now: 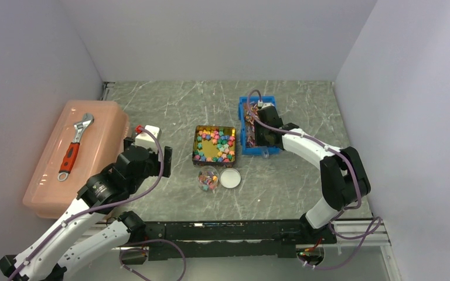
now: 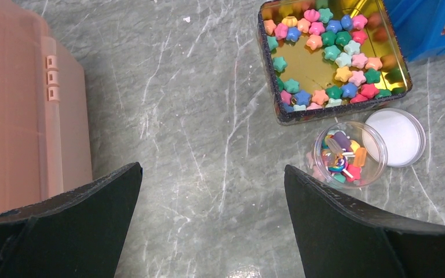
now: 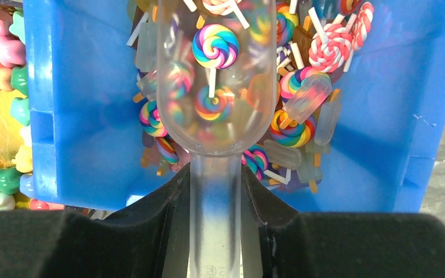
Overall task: Pack the candies
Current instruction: Scoop the fake candies from the storage box.
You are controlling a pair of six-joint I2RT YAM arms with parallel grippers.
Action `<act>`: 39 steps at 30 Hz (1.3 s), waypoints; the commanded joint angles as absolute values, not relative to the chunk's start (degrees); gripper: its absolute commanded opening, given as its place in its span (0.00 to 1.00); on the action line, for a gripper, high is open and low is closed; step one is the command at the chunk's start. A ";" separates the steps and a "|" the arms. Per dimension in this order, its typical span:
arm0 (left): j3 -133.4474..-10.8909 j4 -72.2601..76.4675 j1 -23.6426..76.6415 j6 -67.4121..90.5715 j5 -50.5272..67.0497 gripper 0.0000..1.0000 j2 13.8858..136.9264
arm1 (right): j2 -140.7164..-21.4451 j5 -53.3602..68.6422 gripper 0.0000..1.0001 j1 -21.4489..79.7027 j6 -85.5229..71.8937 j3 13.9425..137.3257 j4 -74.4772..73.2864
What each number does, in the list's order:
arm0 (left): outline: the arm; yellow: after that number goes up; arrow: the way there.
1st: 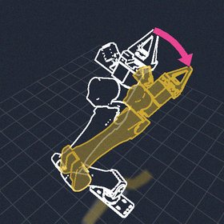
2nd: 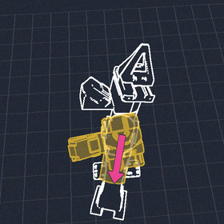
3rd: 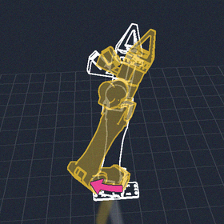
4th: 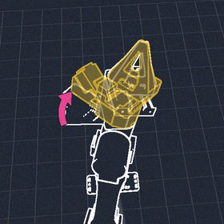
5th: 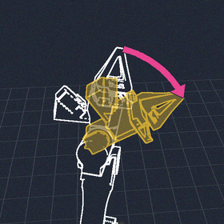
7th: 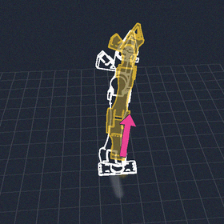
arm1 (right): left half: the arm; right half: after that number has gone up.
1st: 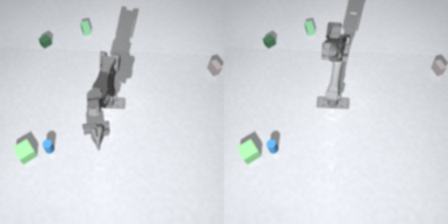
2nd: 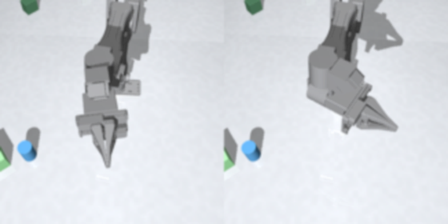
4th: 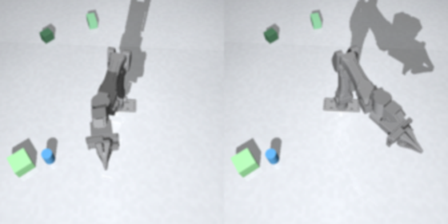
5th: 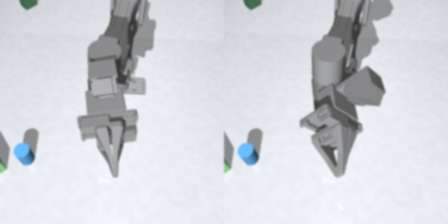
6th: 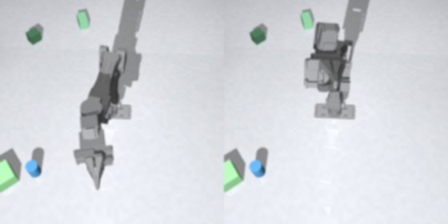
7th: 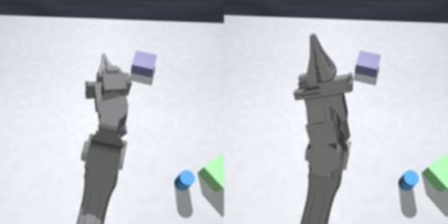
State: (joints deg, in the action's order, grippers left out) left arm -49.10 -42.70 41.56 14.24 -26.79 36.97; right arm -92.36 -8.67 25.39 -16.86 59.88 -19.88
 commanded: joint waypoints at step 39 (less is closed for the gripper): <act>-49.48 -40.61 39.37 13.38 -24.60 0.99 38.37 | -85.87 -14.27 0.00 25.53 -15.75 51.52 -3.81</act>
State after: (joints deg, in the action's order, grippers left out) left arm -49.10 -42.65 39.70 14.22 -25.28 38.83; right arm -88.58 -12.49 25.80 -16.27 50.39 -5.52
